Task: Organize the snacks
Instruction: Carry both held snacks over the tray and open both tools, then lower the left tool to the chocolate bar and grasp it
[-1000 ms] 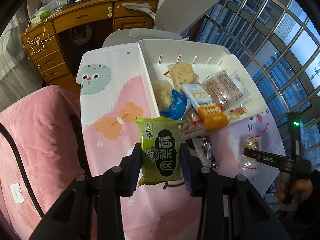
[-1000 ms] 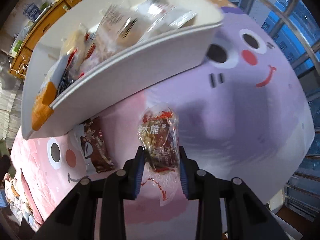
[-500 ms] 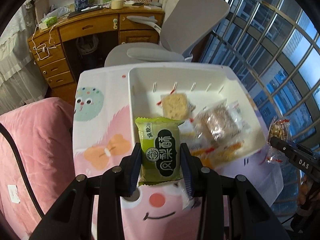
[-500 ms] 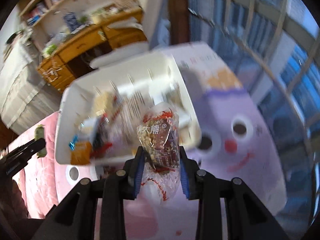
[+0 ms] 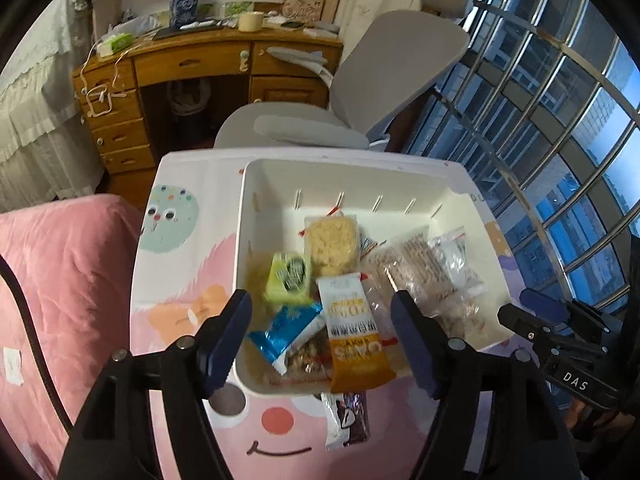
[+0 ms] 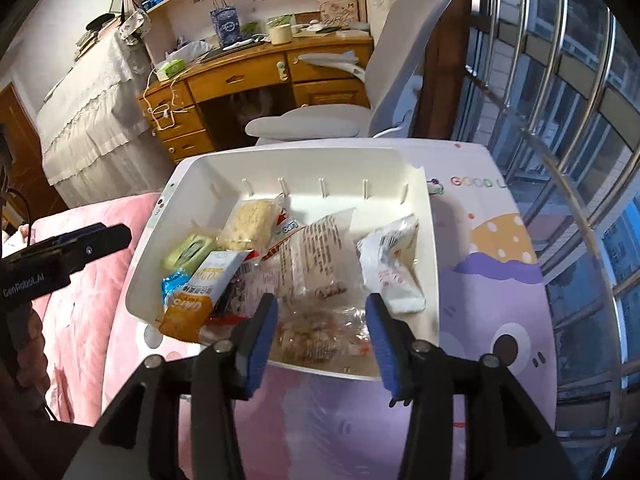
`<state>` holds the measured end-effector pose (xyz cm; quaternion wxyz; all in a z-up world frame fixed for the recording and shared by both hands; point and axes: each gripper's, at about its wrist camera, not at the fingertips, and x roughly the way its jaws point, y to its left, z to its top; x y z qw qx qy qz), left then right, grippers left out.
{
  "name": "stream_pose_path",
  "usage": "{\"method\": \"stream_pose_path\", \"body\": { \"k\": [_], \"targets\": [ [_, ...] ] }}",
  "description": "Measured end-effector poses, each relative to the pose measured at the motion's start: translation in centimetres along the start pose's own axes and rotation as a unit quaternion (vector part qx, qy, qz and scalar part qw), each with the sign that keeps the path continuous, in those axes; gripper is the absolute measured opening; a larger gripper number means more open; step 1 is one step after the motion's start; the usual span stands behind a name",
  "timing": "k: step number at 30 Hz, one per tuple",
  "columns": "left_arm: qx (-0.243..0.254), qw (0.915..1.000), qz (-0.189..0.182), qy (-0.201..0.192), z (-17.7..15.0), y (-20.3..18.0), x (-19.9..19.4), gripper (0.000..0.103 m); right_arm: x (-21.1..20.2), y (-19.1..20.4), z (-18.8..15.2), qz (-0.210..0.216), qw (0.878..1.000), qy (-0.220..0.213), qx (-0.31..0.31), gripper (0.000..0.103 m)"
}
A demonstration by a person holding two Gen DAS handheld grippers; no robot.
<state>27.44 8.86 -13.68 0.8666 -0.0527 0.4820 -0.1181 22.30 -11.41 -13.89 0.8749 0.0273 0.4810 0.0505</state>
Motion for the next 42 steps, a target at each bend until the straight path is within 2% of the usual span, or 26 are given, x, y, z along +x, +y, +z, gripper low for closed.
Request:
{"method": "stream_pose_path", "body": {
  "k": [3, 12, 19, 26, 36, 42],
  "targets": [
    [-0.011, 0.9998, 0.011, 0.014, -1.2, 0.2, 0.3, 0.072, 0.2, -0.2, -0.4, 0.006, 1.0, 0.007, -0.003, 0.059],
    [-0.019, 0.9962, 0.017, 0.083, -6.6, -0.6, 2.1, 0.072, 0.6, -0.8, -1.3, 0.03, 0.999, 0.029, -0.012, 0.066],
    [-0.011, 0.9894, 0.006, 0.145, -9.7, -2.0, 4.4, 0.072, 0.4, -1.7, -1.9, 0.044, 0.998, 0.036, -0.016, 0.069],
    [-0.031, 0.9793, 0.022, 0.199, -11.2, -2.2, 8.3, 0.072, 0.5, -2.6, -2.6, 0.037, 0.998, 0.044, -0.023, 0.071],
    [-0.017, 0.9734, 0.047, 0.224, -12.7, -3.5, 11.7, 0.071, 0.7, -4.2, -3.0, 0.03, 0.998, 0.052, -0.03, 0.072],
    [0.0, 0.9737, 0.058, 0.22, -13.2, -4.3, 12.3, 0.059, 1.3, -4.7, -2.9, 0.031, 0.997, 0.059, -0.028, 0.073]
  ]
}}
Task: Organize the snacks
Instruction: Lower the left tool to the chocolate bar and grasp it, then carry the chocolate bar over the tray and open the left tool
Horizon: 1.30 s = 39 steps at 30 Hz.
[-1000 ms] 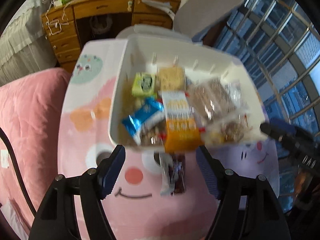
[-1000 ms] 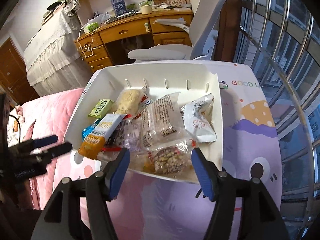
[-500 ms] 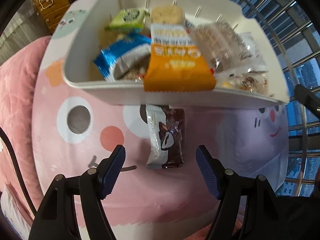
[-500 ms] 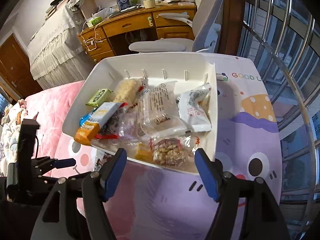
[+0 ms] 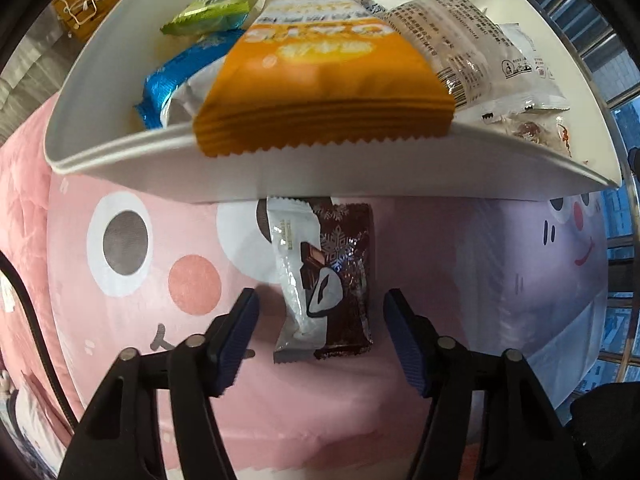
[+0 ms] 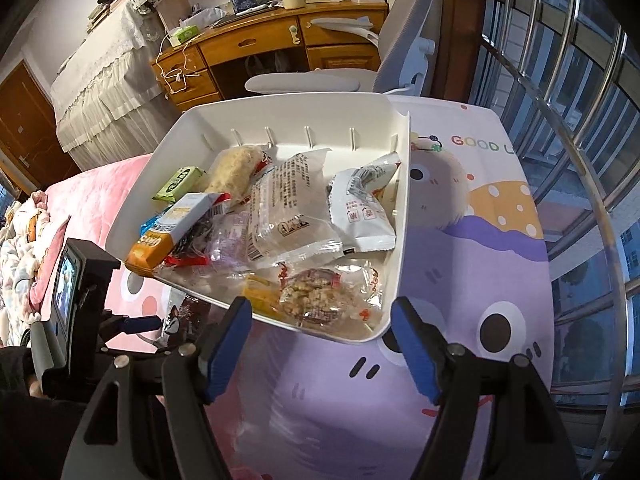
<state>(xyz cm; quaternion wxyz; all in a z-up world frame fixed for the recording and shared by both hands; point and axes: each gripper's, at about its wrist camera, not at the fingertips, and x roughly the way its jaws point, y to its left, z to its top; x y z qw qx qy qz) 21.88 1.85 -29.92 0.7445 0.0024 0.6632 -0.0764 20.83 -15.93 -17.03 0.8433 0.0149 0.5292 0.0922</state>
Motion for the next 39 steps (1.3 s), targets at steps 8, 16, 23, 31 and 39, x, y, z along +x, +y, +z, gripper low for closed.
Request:
{"method": "stream_pose_path", "body": {
  "k": [8, 16, 23, 31, 39],
  "targets": [
    [-0.003, 0.9999, -0.004, -0.011, 0.1, 0.2, -0.2, 0.035, 0.5, -0.2, 0.3, 0.005, 1.0, 0.004, 0.0, 0.073],
    [-0.015, 0.9996, 0.015, -0.017, -1.7, 3.1, -2.5, 0.033, 0.9, 0.0, 0.7, 0.013, 1.0, 0.004, 0.0, 0.073],
    [-0.049, 0.9971, 0.033, -0.048, -3.2, 6.1, -7.7, 0.033, 0.7, 0.3, 1.0, 0.02, 1.0, -0.002, 0.002, 0.073],
    [-0.049, 0.9883, 0.015, -0.144, 0.3, 8.0, -15.1, 0.033, -1.7, 0.3, 0.2, 0.008, 0.999, -0.025, 0.023, 0.076],
    [-0.028, 0.979, -0.009, -0.202, 4.3, 5.6, -18.7, 0.078, -4.6, 1.2, -1.3, -0.015, 0.998, -0.048, 0.046, 0.081]
  ]
}}
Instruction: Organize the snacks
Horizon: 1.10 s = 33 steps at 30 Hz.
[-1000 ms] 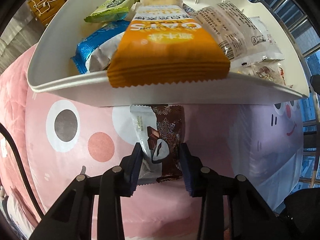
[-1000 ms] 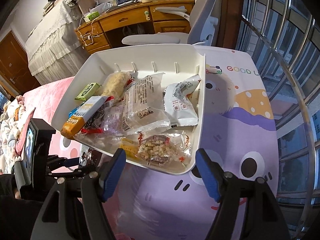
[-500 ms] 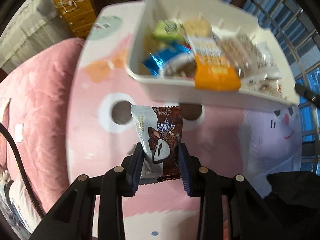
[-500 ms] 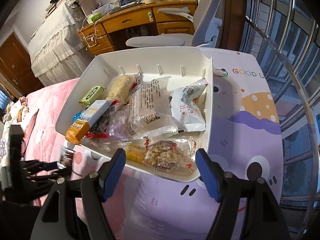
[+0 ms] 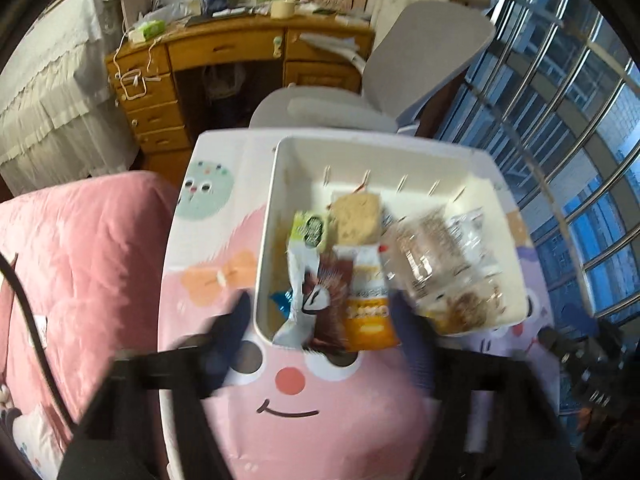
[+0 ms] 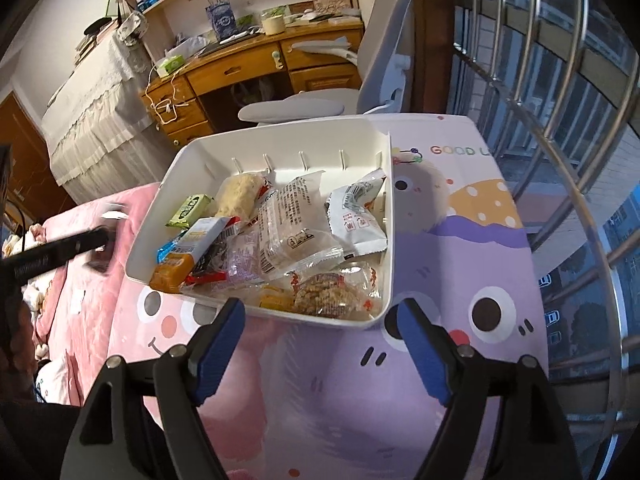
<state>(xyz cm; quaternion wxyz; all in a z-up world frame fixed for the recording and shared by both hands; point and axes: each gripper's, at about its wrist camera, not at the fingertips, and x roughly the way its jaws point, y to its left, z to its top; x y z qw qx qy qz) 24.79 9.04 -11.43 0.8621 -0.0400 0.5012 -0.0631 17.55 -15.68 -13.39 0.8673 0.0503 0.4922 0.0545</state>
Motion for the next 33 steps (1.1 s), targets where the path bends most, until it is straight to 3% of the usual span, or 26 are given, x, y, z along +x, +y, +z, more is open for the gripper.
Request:
{"method": "stream_pose_path", "body": {
  "k": [2, 4, 8, 12, 20, 23, 26, 33],
  "targets": [
    [0.008, 0.9998, -0.011, -0.01, -0.3, -0.5, -0.7, 0.079, -0.8, 0.5, -0.5, -0.004, 1.0, -0.007, 0.004, 0.083],
    [0.021, 0.9997, -0.011, -0.007, -0.9, -0.7, -1.4, 0.086, -1.4, 1.1, -1.0, -0.007, 1.0, -0.012, 0.009, 0.086],
    [0.033, 0.9995, -0.001, 0.002, -3.2, -0.4, -2.7, 0.086, -2.5, 2.6, -2.5, -0.01, 1.0, -0.018, 0.012, 0.09],
    [0.029, 0.9988, -0.005, 0.04, -5.7, 0.7, -3.6, 0.091, -3.8, 4.4, -4.8, -0.011, 1.0, -0.018, 0.008, 0.093],
    [0.035, 0.9971, 0.005, 0.068, -11.7, 1.1, -7.4, 0.094, -7.4, 7.3, -11.6, -0.016, 0.999, 0.044, 0.025, 0.1],
    [0.021, 0.9953, -0.028, 0.09, -13.6, 0.0, -9.3, 0.098, -9.0, 7.3, -13.2, -0.015, 0.998, 0.054, 0.028, 0.101],
    [0.037, 0.9959, -0.03, 0.077, -14.7, -1.9, -11.7, 0.098, -10.8, 7.1, -13.7, -0.017, 0.998, 0.048, 0.035, 0.102],
    [0.057, 0.9984, -0.003, 0.0, -14.5, -6.0, -17.2, 0.1, -16.2, 6.1, -12.5, -0.002, 0.999, 0.019, 0.033, 0.103]
  ]
}}
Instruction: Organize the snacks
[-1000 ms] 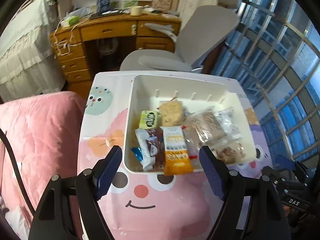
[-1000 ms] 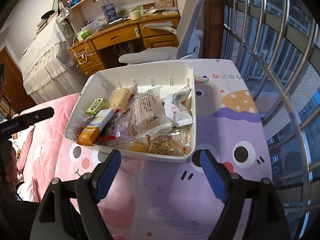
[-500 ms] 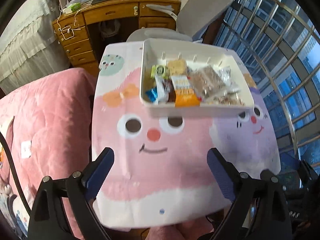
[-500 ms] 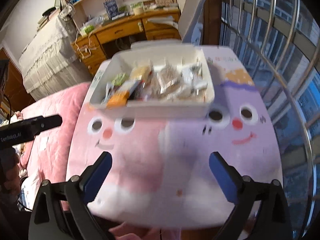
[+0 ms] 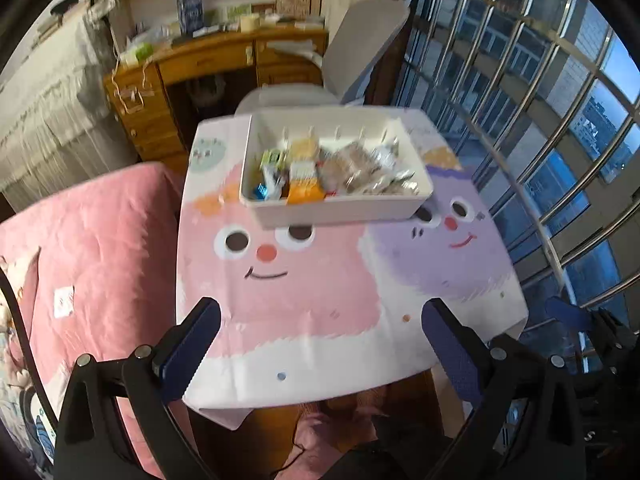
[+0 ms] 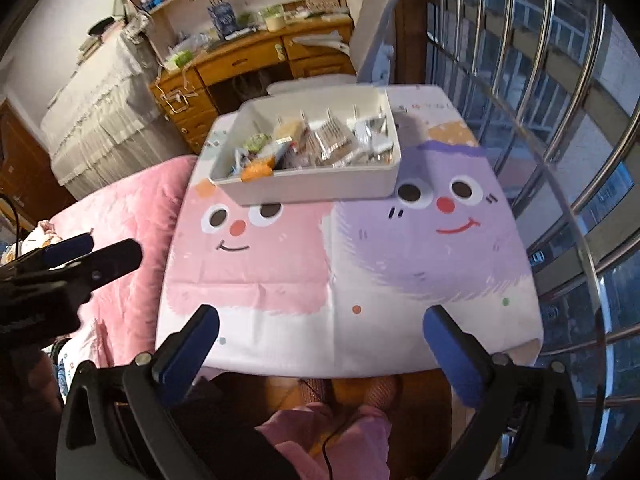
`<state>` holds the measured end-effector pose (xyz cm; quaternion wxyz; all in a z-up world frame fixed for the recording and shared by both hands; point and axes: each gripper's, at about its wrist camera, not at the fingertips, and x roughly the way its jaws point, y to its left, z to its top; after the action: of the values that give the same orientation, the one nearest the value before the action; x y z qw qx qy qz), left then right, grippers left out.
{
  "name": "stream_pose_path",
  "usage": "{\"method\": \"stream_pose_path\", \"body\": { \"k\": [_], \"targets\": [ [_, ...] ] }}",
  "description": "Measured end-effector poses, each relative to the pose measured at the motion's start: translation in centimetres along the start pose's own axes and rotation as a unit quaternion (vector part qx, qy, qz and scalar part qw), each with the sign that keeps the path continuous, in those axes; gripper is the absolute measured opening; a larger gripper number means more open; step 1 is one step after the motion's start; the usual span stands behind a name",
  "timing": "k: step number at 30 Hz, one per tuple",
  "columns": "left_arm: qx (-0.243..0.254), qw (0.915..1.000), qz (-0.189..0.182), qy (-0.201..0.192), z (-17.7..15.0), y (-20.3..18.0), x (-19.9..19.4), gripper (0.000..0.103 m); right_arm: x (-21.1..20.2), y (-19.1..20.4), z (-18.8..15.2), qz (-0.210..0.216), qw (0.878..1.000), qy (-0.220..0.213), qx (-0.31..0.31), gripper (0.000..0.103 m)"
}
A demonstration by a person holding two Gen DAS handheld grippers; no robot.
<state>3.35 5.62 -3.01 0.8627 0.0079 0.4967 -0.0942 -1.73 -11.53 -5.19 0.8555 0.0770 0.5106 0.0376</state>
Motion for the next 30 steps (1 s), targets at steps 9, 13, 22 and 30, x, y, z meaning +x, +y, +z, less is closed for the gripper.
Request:
{"method": "stream_pose_path", "body": {
  "k": [9, 13, 22, 30],
  "targets": [
    [-0.011, 0.9976, 0.045, -0.052, -0.1, -4.5, -3.9, 0.1, -5.4, -1.5, 0.1, -0.008, 0.998, -0.06, -0.016, 0.103],
    [-0.012, 0.9948, 0.069, -0.073, -0.3, -5.8, -4.8, 0.1, -5.9, -2.1, -0.3, -0.003, 0.997, -0.073, -0.012, 0.103],
    [-0.037, 0.9908, 0.105, -0.077, -0.7, -6.5, -4.7, 0.1, -6.1, -3.0, -0.3, 0.006, 0.996, -0.081, -0.021, 0.103],
    [-0.061, 0.9893, 0.112, -0.071, -1.3, -6.1, -4.0, 0.1, -5.8, -4.1, -0.3, 0.009, 0.996, -0.085, -0.008, 0.103]
  ]
}}
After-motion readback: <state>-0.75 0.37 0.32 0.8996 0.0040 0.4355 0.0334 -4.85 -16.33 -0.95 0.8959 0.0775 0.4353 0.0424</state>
